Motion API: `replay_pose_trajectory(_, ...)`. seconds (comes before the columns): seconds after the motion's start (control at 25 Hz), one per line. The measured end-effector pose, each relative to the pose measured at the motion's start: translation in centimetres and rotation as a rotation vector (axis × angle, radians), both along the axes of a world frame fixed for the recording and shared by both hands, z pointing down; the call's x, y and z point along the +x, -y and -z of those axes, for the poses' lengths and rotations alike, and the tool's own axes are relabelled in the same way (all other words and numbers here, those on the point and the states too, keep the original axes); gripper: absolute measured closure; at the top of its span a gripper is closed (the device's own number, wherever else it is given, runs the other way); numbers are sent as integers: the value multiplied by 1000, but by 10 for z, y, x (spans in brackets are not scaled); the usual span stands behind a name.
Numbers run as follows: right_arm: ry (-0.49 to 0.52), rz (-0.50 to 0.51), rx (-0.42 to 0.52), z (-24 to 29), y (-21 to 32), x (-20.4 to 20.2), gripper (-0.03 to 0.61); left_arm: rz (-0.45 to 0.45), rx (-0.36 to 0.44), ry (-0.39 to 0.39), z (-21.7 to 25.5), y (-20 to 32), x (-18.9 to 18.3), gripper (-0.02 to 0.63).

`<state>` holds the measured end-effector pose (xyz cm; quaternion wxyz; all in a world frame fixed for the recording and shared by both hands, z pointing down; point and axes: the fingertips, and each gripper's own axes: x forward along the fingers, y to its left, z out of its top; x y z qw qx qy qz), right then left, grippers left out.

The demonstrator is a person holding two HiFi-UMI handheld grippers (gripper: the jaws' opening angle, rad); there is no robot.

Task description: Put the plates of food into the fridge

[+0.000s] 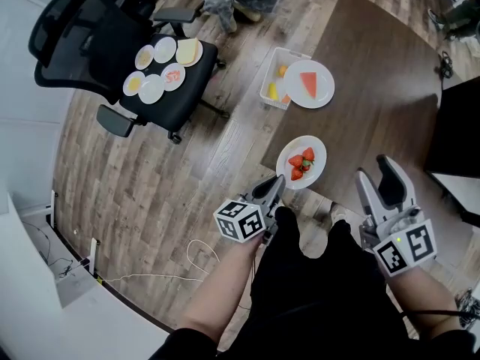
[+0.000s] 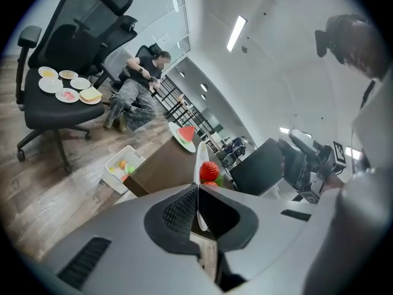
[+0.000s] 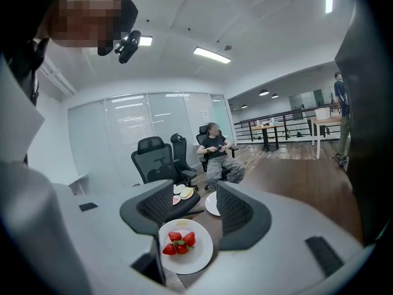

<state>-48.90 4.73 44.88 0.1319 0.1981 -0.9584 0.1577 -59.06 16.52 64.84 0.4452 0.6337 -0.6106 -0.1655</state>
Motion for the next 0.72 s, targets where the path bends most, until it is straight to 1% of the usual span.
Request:
replay_pose_trajectory(0.2,1,-26,-5,-4,6,12,353,-29,8,35,13,6,5,601)
replay_pose_trajectory(0.44,2,-58,3,-9,17,24,353,-62,53,48,40,19,6,603)
replay_pose_trajectory(0.56,-7,-68,1,-14,25,31,353,-81,74,57,57,28,9,603)
replay_pose_trajectory(0.72,-8,-96,8,-19,39,43,353,-138,119,100,91,38,17,603)
